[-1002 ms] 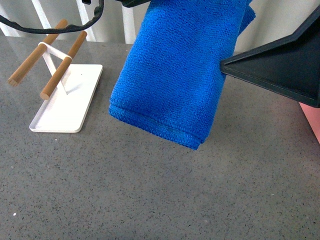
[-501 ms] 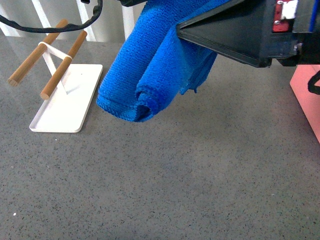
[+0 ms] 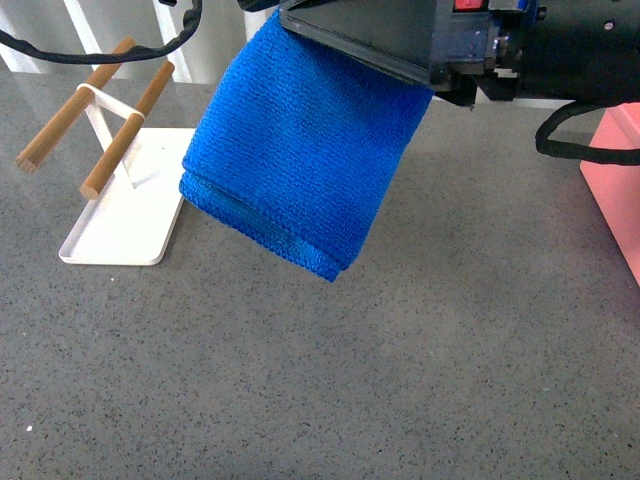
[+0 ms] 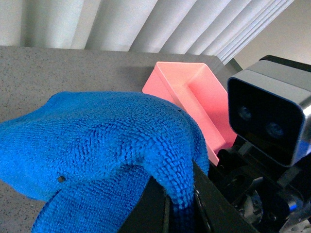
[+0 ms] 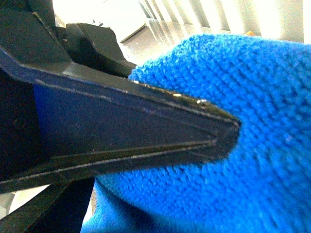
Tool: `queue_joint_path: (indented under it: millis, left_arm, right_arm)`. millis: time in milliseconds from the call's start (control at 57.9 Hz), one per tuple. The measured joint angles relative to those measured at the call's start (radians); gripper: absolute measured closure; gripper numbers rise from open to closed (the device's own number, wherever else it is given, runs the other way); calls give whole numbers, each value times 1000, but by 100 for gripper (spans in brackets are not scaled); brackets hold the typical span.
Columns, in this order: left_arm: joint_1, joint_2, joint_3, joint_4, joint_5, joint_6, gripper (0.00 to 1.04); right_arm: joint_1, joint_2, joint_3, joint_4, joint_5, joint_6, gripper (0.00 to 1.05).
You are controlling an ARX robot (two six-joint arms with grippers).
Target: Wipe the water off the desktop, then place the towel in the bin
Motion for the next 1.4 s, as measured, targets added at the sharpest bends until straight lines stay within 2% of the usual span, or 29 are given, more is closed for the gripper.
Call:
queue_joint_path:
  millis: [86,173,294,553,709,1054,1175,1244,1262,1348,1365,1400]
  left_arm:
    - [0,0,0,0,0,0,100]
    - [0,0,0,0,0,0,100]
    - [0,0,0,0,-2,0,100]
    - [0,2,0,0,-9,1,100]
    - [0,3,0,0,-11,0,99]
    - [0,3,0,0,2,0,52]
    - [0,3,0,0,2,0,29]
    - [0,3,0,0,2,0,20]
    - [-5,3,-2,11,-36,20,18]
    - [-30,-23,-127,294,-525,190,35]
    - [-27,-39,-163,336,-598,219,39]
    - [-16,-66,-213,384,-679,249,44]
  right_arm:
    - [8,11,4,11,18,14,9]
    - [12,16,7,26,25,37,26]
    - [12,16,7,25,35,52,42]
    - [3,14,13,-33,73,51,91]
    - [3,12,15,-36,76,51,96]
    - [-3,8,21,-87,139,24,97]
    - [-8,2,24,-111,151,11,97]
    - [-10,0,35,-144,167,-5,97]
    - [-10,0,37,-150,171,-7,97]
    - [-13,-2,47,-191,195,-37,97]
    - [-13,-2,47,-195,195,-39,97]
    - [-14,-2,48,-206,197,-47,97]
